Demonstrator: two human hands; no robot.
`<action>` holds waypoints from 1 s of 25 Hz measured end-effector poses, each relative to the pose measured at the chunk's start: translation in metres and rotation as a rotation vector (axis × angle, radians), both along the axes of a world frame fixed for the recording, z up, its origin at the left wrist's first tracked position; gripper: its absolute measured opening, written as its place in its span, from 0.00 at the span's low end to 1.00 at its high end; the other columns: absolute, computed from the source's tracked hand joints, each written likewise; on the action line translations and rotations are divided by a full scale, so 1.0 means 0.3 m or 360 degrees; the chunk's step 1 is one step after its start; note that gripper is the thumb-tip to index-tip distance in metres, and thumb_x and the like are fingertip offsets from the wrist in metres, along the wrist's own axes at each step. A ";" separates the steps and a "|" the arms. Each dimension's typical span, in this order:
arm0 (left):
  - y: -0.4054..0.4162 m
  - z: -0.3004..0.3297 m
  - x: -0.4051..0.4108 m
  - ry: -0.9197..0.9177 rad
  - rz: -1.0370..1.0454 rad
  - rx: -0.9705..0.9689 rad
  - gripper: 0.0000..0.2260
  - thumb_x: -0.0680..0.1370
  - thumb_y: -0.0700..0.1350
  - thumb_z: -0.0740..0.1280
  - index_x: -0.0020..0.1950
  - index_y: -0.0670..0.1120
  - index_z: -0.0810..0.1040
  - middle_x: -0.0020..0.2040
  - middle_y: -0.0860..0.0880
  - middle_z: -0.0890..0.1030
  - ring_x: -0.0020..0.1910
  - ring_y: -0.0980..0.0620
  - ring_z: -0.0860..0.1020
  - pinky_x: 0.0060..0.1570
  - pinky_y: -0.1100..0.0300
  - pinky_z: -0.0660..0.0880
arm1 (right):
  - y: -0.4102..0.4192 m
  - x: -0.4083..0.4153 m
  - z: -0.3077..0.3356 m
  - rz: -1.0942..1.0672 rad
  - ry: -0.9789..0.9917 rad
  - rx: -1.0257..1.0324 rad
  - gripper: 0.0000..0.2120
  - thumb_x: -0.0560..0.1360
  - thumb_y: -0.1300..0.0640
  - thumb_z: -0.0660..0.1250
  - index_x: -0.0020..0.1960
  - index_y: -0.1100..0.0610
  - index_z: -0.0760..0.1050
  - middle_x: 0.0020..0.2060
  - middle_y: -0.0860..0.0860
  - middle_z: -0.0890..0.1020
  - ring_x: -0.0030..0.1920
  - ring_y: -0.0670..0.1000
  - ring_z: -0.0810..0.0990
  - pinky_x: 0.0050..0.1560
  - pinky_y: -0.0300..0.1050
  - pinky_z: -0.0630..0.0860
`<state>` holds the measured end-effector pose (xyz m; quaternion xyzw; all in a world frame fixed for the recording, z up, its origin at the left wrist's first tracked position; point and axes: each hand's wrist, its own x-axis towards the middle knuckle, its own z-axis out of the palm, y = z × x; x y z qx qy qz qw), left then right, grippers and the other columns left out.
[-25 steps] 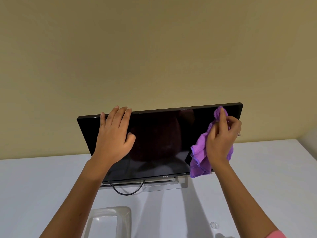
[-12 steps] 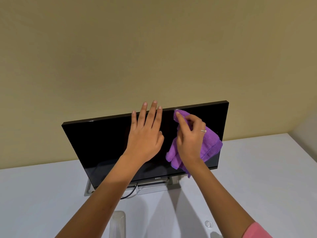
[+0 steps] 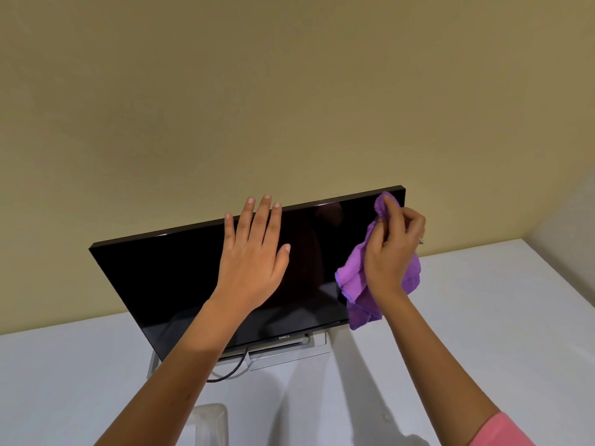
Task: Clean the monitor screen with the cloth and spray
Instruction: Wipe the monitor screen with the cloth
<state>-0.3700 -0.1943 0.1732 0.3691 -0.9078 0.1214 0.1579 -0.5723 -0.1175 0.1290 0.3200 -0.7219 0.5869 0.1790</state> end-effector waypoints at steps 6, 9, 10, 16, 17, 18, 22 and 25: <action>-0.046 0.062 -0.020 0.0047 -0.0071 0.0052 0.26 0.81 0.56 0.46 0.75 0.44 0.63 0.74 0.43 0.67 0.75 0.42 0.61 0.72 0.40 0.51 | -0.039 0.136 0.015 0.0312 0.0419 0.0164 0.22 0.71 0.71 0.63 0.62 0.57 0.78 0.51 0.60 0.76 0.49 0.57 0.72 0.47 0.54 0.73; -0.091 0.118 -0.055 0.0065 -0.0134 0.0282 0.25 0.82 0.56 0.44 0.70 0.49 0.70 0.66 0.47 0.77 0.68 0.46 0.71 0.70 0.44 0.59 | -0.045 0.179 0.022 0.0369 0.0594 0.0266 0.26 0.66 0.74 0.66 0.61 0.57 0.79 0.50 0.62 0.78 0.47 0.61 0.76 0.44 0.54 0.74; -0.106 0.136 -0.062 0.0097 -0.0135 0.0417 0.23 0.82 0.57 0.44 0.66 0.51 0.73 0.60 0.49 0.80 0.63 0.45 0.75 0.64 0.46 0.66 | -0.042 0.181 0.022 0.0370 0.0600 0.0284 0.27 0.65 0.75 0.67 0.60 0.56 0.79 0.50 0.62 0.78 0.46 0.62 0.76 0.44 0.55 0.75; -0.201 0.193 -0.100 -0.0082 -0.0098 0.0899 0.26 0.80 0.62 0.45 0.49 0.45 0.75 0.41 0.46 0.79 0.44 0.45 0.78 0.48 0.50 0.73 | 0.008 0.080 -0.004 0.0269 0.0302 0.0240 0.25 0.69 0.70 0.61 0.63 0.54 0.77 0.54 0.58 0.74 0.52 0.55 0.69 0.50 0.52 0.72; -0.203 0.187 -0.102 -0.0058 -0.0125 0.0839 0.26 0.80 0.61 0.45 0.46 0.44 0.75 0.39 0.45 0.79 0.41 0.45 0.78 0.45 0.51 0.74 | 0.011 0.059 -0.008 0.0219 0.0226 0.0201 0.24 0.70 0.69 0.60 0.63 0.53 0.77 0.54 0.56 0.73 0.52 0.54 0.69 0.51 0.50 0.72; -0.199 0.179 -0.104 -0.0018 -0.0154 0.0754 0.26 0.80 0.60 0.45 0.42 0.44 0.73 0.35 0.46 0.77 0.36 0.47 0.76 0.38 0.53 0.72 | 0.013 0.042 -0.011 0.0171 0.0157 0.0161 0.23 0.71 0.67 0.59 0.63 0.52 0.76 0.54 0.54 0.72 0.52 0.53 0.69 0.52 0.47 0.71; -0.175 0.155 -0.086 0.0188 -0.0248 0.0491 0.21 0.81 0.57 0.49 0.31 0.48 0.62 0.25 0.52 0.65 0.25 0.52 0.65 0.28 0.59 0.61 | 0.010 0.023 -0.011 0.0120 0.0073 0.0080 0.21 0.73 0.61 0.55 0.63 0.49 0.74 0.53 0.48 0.69 0.52 0.51 0.69 0.55 0.30 0.61; -0.150 0.147 -0.036 0.0379 -0.0286 0.0376 0.17 0.80 0.55 0.52 0.39 0.53 0.75 0.32 0.56 0.75 0.32 0.56 0.72 0.31 0.59 0.68 | 0.005 0.041 -0.014 0.0106 0.0078 0.0086 0.20 0.74 0.64 0.57 0.62 0.50 0.75 0.53 0.49 0.69 0.51 0.52 0.69 0.54 0.34 0.64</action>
